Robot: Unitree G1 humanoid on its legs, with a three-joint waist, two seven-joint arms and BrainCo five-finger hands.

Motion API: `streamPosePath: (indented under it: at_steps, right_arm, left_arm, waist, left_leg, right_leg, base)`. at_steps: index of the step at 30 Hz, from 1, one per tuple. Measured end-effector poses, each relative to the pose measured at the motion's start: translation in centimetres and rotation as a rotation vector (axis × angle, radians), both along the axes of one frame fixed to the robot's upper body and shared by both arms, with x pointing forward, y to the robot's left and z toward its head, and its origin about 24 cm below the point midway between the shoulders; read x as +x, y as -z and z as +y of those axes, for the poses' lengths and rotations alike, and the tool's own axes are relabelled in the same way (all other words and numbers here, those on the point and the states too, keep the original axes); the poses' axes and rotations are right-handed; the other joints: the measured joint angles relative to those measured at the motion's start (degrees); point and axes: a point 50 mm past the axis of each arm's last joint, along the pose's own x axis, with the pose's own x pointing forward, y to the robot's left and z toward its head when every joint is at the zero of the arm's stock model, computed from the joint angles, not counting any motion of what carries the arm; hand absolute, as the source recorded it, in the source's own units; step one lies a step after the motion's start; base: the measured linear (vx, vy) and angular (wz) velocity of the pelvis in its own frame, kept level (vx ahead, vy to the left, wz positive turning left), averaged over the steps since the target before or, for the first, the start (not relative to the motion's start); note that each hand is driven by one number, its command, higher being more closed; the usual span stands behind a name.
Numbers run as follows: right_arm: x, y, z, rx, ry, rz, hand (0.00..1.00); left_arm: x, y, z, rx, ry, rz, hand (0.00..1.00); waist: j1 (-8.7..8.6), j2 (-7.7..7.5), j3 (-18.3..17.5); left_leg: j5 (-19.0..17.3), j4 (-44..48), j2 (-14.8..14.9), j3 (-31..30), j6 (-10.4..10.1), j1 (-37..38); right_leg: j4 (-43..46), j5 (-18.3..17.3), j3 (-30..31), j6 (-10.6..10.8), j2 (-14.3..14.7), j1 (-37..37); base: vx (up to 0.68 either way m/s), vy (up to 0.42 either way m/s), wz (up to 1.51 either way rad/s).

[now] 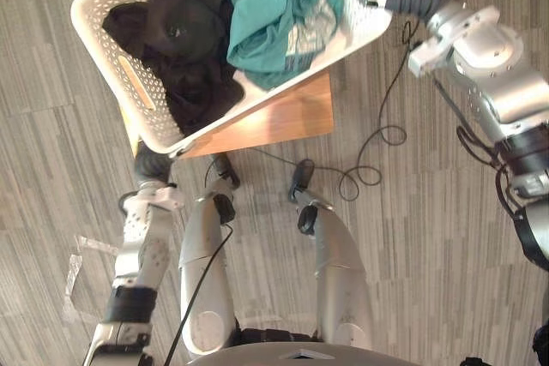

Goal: Pick up the laundry basket with both hands and put the clothes into the washing machine.

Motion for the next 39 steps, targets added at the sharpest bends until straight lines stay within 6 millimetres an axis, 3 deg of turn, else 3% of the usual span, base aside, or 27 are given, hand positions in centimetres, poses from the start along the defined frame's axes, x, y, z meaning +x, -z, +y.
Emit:
streamPosePath:
  at_steps: [3, 6, 9, 12, 15, 19, 21, 27, 34, 39]
  right_arm:
    - [-0.7, 2.3, -0.1, -0.053, -0.023, 0.052, 1.00]
    - [-1.3, 4.6, -0.5, -0.089, -0.036, 0.116, 1.00]
    - [-1.7, 5.7, -0.6, -0.094, -0.053, 0.152, 1.00]
    - [-1.6, 5.9, -0.3, -0.088, -0.064, 0.158, 1.00]
    - [-1.6, 6.0, -0.2, -0.084, -0.070, 0.159, 1.00]
    - [-1.4, 5.8, 0.9, -0.107, -0.101, 0.157, 1.00]
    - [-1.3, 5.8, 1.5, -0.113, -0.119, 0.158, 1.00]
    - [-1.0, 5.9, 3.3, -0.068, -0.166, 0.146, 1.00]
    - [-0.5, 5.7, 4.1, 0.016, -0.169, 0.121, 1.00]
    - [-0.5, 5.2, 3.6, 0.068, -0.148, 0.089, 1.00]
  left_arm:
    - [-0.8, -0.1, 1.5, 0.002, -0.073, 0.001, 0.00]
    - [-1.9, -2.9, 3.0, 0.042, -0.128, -0.110, 0.00]
    - [-2.7, -5.7, 4.9, 0.149, -0.169, -0.195, 0.00]
    - [-2.8, -7.1, 5.9, 0.212, -0.153, -0.218, 0.00]
    - [-2.2, -7.5, 5.7, 0.263, -0.082, -0.207, 0.00]
    - [0.3, -5.9, 4.8, 0.286, 0.088, -0.094, 0.00]
    - [1.3, -5.6, 5.2, 0.283, 0.085, -0.057, 0.00]
    - [4.4, -7.5, 5.7, 0.372, 0.006, -0.046, 0.00]
    - [4.4, -10.0, 5.2, 0.323, -0.139, -0.153, 0.00]
    - [2.2, -14.2, 3.8, 0.447, -0.217, -0.362, 0.00]
  waist:
    - [0.29, -0.01, 0.01]
    - [0.34, -0.02, 0.01]
    - [0.74, -0.03, 0.00]
    - [0.96, -0.04, 0.01]
    - [1.31, -0.04, 0.01]
    - [1.31, -0.04, 0.01]
    - [1.08, -0.05, 0.01]
    - [0.29, -0.13, 0.04]
    - [-0.20, -0.16, 0.06]
    - [0.10, -0.33, 0.16]
  left_leg:
    - [0.17, -0.25, -1.20, -0.32, 0.04, 0.89]
    - [0.12, 0.11, -2.36, -1.90, 0.11, 1.56]
    - [-0.24, 0.99, -2.89, -2.71, 0.12, 1.73]
    - [-0.22, 1.10, -3.19, -2.94, 0.15, 1.74]
    - [-0.13, 1.09, -3.24, -2.94, 0.28, 1.73]
    - [0.02, 1.04, -3.24, -2.90, 0.52, 1.73]
    - [0.02, 1.09, -3.18, -2.89, 0.52, 1.68]
    - [-0.70, 2.98, -2.13, -2.91, 0.79, 0.58]
    - [-0.72, 2.73, -1.97, -2.57, 0.80, 0.58]
    - [-0.74, 2.73, -2.05, -2.53, 0.85, 0.59]
  right_leg:
    - [2.07, -1.09, -0.24, 0.13, -1.41, 0.23]
    - [4.00, -2.32, -1.59, -0.16, -2.84, 1.56]
    - [5.77, -3.85, -1.91, 0.22, -3.76, 1.89]
    - [6.46, -4.06, -2.08, 0.12, -4.19, 1.89]
    - [6.45, -3.94, -2.10, -0.03, -4.25, 1.92]
    - [6.33, -3.91, -2.13, -0.04, -4.25, 1.91]
    - [6.34, -3.89, -2.13, -0.06, -4.20, 1.87]
    - [6.22, -3.49, -1.95, -0.08, -3.45, 1.53]
    - [5.33, -2.97, -1.65, -0.06, -3.11, 1.43]
    - [5.21, -2.75, -1.59, 0.06, -3.13, 1.51]
  base:
    - [0.00, -0.024, 0.23]
    - [0.01, -0.022, 0.30]
    - [0.01, -0.054, 0.19]
    - [0.01, -0.064, 0.07]
    - [0.03, -0.061, 0.02]
    - [0.03, -0.053, 0.00]
    - [0.04, -0.059, -0.02]
    - [0.03, -0.049, -0.06]
    - [0.01, -0.017, -0.03]
    - [0.00, 0.000, 0.00]
